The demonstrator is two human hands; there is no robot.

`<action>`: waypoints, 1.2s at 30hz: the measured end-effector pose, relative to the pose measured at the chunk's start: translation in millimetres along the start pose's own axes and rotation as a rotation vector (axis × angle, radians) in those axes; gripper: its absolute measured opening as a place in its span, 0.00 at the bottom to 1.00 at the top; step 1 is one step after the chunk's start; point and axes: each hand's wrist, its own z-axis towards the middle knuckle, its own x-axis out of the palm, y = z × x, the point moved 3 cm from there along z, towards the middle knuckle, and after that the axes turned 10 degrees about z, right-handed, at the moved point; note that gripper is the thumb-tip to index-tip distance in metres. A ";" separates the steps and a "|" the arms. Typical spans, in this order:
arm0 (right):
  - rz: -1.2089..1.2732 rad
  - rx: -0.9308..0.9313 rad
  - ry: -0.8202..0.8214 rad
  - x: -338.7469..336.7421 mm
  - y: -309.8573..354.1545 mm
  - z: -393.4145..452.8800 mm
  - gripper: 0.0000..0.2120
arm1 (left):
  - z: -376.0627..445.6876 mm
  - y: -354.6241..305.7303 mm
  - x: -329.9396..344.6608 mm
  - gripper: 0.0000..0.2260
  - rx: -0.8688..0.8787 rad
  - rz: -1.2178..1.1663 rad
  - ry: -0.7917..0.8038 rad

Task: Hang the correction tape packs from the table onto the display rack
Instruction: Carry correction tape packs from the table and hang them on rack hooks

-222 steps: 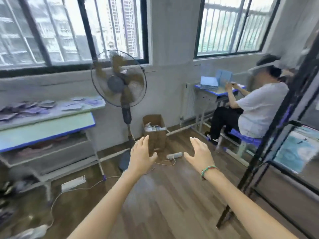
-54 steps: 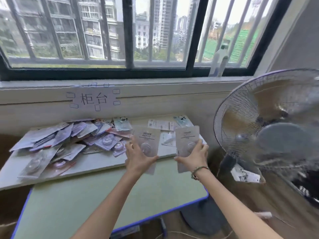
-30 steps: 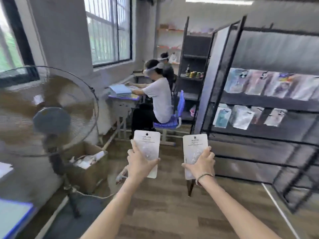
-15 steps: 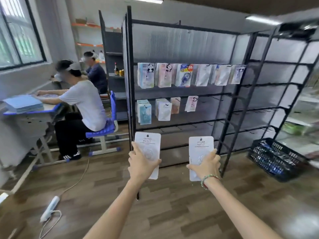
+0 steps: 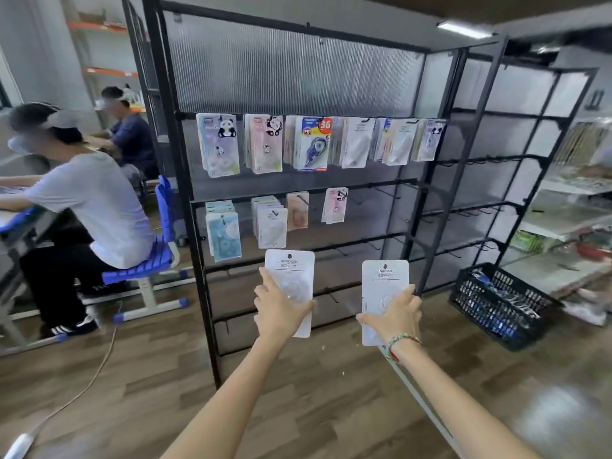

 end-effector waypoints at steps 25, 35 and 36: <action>-0.077 -0.131 0.231 79.2 8.4 344.2 0.61 | 228.9 -113.7 142.6 0.56 -0.208 0.070 -0.121; -0.107 -0.217 0.356 94.0 13.9 427.4 0.62 | 266.0 -130.8 178.2 0.58 -0.377 0.138 -0.172; -0.112 -0.225 0.366 96.5 15.3 430.9 0.62 | 269.1 -130.6 178.2 0.58 -0.388 0.142 -0.179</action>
